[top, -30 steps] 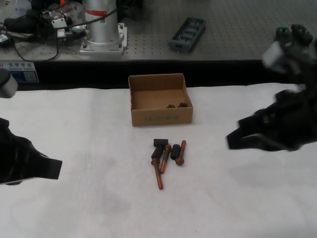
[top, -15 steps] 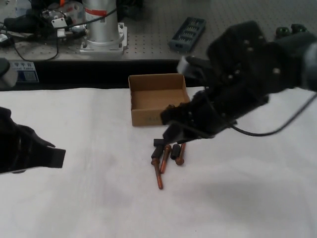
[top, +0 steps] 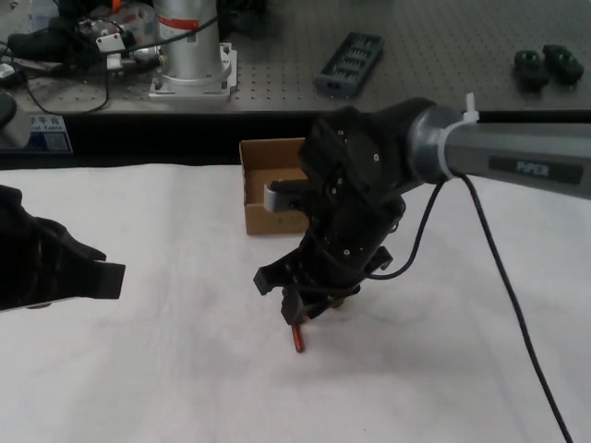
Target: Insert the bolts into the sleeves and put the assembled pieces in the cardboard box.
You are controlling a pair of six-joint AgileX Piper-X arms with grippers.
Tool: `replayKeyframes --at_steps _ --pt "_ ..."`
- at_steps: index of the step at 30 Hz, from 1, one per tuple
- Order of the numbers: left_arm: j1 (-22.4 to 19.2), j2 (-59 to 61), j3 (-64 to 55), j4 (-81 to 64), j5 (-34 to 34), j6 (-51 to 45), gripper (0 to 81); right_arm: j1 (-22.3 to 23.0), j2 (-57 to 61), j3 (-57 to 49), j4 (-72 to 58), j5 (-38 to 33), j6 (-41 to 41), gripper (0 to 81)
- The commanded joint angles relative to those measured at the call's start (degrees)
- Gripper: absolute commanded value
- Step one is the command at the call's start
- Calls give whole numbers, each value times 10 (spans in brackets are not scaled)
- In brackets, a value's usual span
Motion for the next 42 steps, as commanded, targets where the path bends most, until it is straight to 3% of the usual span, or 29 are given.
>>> replayKeyframes --at_steps 1,42 --pt "-1 -5 -1 -3 -5 -9 7 1 1 -13 4 -2 -5 250" --pt "-1 -5 -1 -27 -5 -7 7 9 28 -13 -42 32 -18 250"
